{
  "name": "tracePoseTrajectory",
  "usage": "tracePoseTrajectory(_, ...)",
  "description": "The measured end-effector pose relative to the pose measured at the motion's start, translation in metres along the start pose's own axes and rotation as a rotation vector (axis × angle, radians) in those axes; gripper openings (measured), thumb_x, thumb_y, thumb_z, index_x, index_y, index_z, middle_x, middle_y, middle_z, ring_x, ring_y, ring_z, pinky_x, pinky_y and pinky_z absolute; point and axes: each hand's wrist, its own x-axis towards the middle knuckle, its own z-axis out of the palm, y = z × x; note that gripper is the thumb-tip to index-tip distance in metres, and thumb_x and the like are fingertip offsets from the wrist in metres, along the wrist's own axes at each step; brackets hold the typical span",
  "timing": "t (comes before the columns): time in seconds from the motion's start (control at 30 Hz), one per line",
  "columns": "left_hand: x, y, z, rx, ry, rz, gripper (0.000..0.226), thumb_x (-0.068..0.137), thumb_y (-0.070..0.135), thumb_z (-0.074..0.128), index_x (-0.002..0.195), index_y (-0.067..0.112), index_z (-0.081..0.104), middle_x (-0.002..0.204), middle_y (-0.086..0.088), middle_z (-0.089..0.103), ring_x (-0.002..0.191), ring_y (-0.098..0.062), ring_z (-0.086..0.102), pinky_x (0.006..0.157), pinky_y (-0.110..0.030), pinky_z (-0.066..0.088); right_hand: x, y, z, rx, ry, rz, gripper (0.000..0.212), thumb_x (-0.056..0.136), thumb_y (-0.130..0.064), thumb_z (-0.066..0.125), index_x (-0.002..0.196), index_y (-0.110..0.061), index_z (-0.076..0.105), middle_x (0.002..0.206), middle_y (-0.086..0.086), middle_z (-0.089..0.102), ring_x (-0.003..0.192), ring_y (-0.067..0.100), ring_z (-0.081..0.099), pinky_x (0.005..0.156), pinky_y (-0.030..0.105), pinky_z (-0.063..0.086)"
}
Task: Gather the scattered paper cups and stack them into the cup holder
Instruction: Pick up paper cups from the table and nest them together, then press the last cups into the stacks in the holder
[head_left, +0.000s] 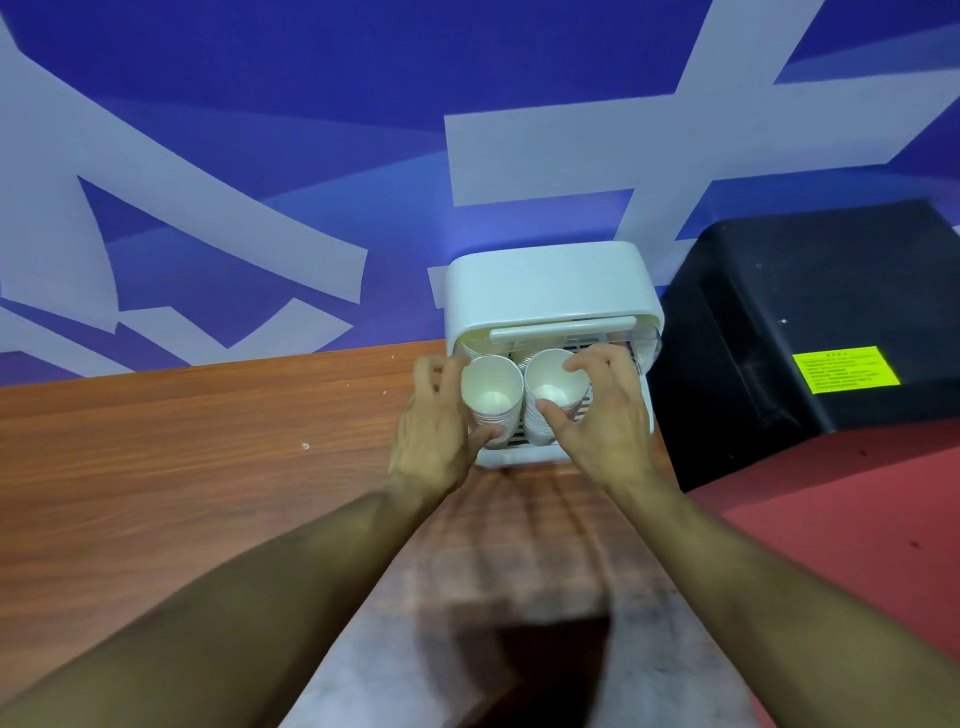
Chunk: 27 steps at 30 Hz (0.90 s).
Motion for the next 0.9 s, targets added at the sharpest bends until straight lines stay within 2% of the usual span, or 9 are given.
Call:
tracePoseTrajectory(0.17,0.007,0.002,0.019,-0.139,-0.014,-0.206,0.081,0.063,0.034,0.089,0.129,0.019,0.044,0.121,0.001,0.050,0.110,-0.022,0.052,0.088,-0.037,0.046,-0.005,0.010,0.008,0.050,-0.045,0.169,0.092,0.060,-0.030,0.089,0.135,-0.011,0.039,0.136,0.002,0.039,0.128,0.021,0.038,0.104,0.033,0.038)
tracePoseTrajectory(0.27,0.013,0.001,0.029,-0.166,-0.026,-0.290,0.077,0.062,0.036,0.089,0.125,0.020,0.048,0.119,-0.002,0.060,0.113,-0.026,0.055,0.089,-0.040,0.047,-0.001,0.014,0.012,0.078,-0.134,0.259,0.105,0.061,-0.027,0.089,0.145,-0.010,0.028,0.144,0.000,0.036,0.128,0.011,0.033,0.101,0.019,0.031)
tracePoseTrajectory(0.33,0.017,0.001,0.032,-0.188,-0.034,-0.315,0.074,0.062,0.037,0.088,0.124,0.022,0.050,0.118,-0.001,0.063,0.110,-0.026,0.058,0.085,-0.037,0.049,0.003,0.015,0.015,0.092,-0.156,0.277,0.098,0.060,-0.025,0.089,0.141,-0.014,0.035,0.135,-0.004,0.045,0.120,0.008,0.038,0.091,0.014,0.030)
tracePoseTrajectory(0.5,0.021,0.002,0.037,-0.266,-0.041,-0.340,0.076,0.062,0.032,0.088,0.128,0.030,0.050,0.115,0.004,0.067,0.107,-0.024,0.062,0.078,-0.029,0.047,0.011,0.018,0.025,0.134,-0.166,0.314,0.086,0.056,-0.030,0.090,0.127,-0.025,0.044,0.114,-0.011,0.058,0.102,0.009,0.053,0.080,0.021,0.040)
tracePoseTrajectory(0.6,0.023,0.003,0.038,-0.313,-0.029,-0.337,0.073,0.064,0.032,0.087,0.127,0.033,0.051,0.110,0.006,0.069,0.101,-0.021,0.063,0.073,-0.025,0.044,0.015,0.017,0.024,0.163,-0.138,0.313,0.079,0.057,-0.027,0.091,0.124,-0.023,0.048,0.105,-0.019,0.056,0.101,0.002,0.052,0.072,0.004,0.034)
tracePoseTrajectory(0.7,0.021,0.006,0.040,-0.372,-0.010,-0.331,0.068,0.065,0.035,0.087,0.124,0.035,0.053,0.105,0.010,0.068,0.095,-0.016,0.063,0.070,-0.023,0.043,0.016,0.021,0.022,0.189,-0.076,0.303,0.069,0.059,-0.019,0.090,0.119,-0.015,0.056,0.095,-0.036,0.044,0.109,-0.016,0.037,0.069,-0.009,0.027)
tracePoseTrajectory(0.73,0.021,0.006,0.042,-0.388,-0.007,-0.316,0.066,0.065,0.036,0.086,0.123,0.037,0.053,0.105,0.012,0.068,0.094,-0.014,0.063,0.071,-0.023,0.044,0.017,0.023,0.022,0.189,-0.064,0.306,0.069,0.058,-0.021,0.091,0.118,-0.015,0.057,0.093,-0.041,0.043,0.102,-0.019,0.040,0.068,-0.007,0.029)
tracePoseTrajectory(0.8,0.021,0.008,0.045,-0.410,-0.012,-0.286,0.066,0.065,0.038,0.085,0.122,0.041,0.052,0.105,0.014,0.068,0.093,-0.011,0.064,0.071,-0.022,0.045,0.017,0.025,0.022,0.175,-0.050,0.333,0.073,0.058,-0.028,0.091,0.121,-0.020,0.054,0.094,-0.040,0.049,0.092,-0.009,0.049,0.067,0.005,0.035)
tracePoseTrajectory(0.9,0.022,0.012,0.050,-0.410,-0.009,-0.269,0.069,0.064,0.035,0.086,0.123,0.040,0.052,0.108,0.013,0.067,0.097,-0.011,0.061,0.074,-0.022,0.045,0.020,0.030,0.020,0.155,-0.035,0.375,0.077,0.059,-0.036,0.089,0.123,-0.030,0.047,0.105,-0.019,0.062,0.096,0.008,0.058,0.078,0.021,0.045)
